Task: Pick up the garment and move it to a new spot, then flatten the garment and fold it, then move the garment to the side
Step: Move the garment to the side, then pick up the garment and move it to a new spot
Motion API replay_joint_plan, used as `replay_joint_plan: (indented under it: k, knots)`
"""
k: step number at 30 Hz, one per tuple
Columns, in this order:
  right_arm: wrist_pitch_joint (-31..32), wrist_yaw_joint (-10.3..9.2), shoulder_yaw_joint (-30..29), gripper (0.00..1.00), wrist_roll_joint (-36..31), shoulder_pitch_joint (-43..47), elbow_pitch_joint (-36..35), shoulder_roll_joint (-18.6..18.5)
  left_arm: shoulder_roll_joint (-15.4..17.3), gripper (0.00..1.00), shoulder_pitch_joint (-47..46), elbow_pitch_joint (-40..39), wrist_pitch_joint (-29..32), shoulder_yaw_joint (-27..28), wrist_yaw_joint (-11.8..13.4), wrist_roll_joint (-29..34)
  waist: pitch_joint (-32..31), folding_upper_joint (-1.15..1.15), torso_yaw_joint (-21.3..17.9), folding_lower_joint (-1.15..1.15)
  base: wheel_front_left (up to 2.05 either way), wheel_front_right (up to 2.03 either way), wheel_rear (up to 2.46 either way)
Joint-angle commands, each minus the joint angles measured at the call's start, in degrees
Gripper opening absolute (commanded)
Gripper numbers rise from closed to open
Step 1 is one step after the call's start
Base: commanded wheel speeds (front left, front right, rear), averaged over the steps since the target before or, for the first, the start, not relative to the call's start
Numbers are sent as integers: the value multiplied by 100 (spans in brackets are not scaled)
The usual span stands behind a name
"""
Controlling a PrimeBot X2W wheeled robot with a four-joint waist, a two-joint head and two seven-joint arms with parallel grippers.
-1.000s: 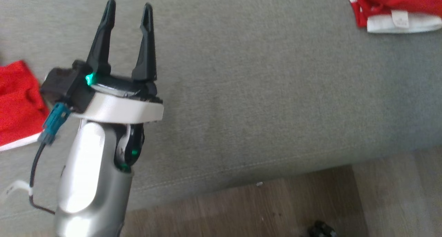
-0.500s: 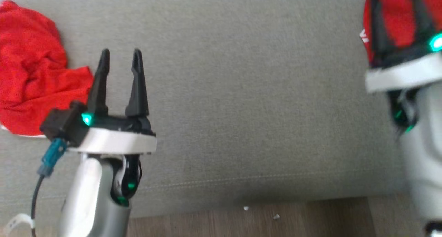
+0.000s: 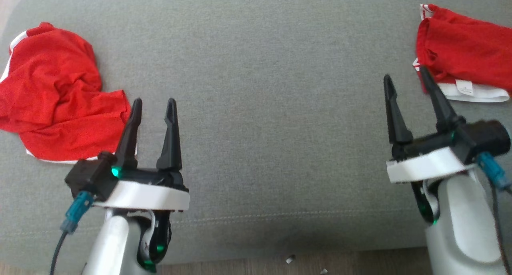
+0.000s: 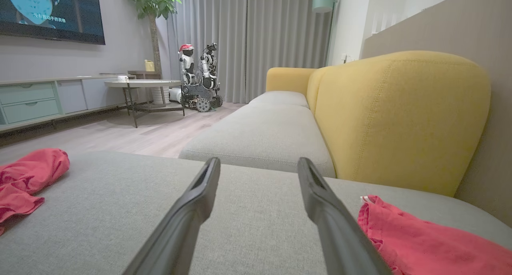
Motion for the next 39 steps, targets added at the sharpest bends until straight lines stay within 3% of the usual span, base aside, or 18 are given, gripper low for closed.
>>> replay_joint_plan:
  k: [1,10,29,39]
  knots:
    - [-64,19,61,100,-89,-12,-248,86,44,100,-100,-212,-28,177,15,55,-6,0,-12,1,0,0,0]
    - [-68,19,-88,100,-332,336,-469,366,44,100,-36,-229,-28,261,4,135,-25,0,-55,1,0,0,0]
    - [-68,19,-155,100,-181,352,-490,424,44,100,-85,-250,-28,304,39,47,68,0,120,1,0,0,0]
    - [-69,19,47,100,-171,384,-514,242,44,100,-157,-371,-28,338,143,-128,180,0,899,1,0,0,0]
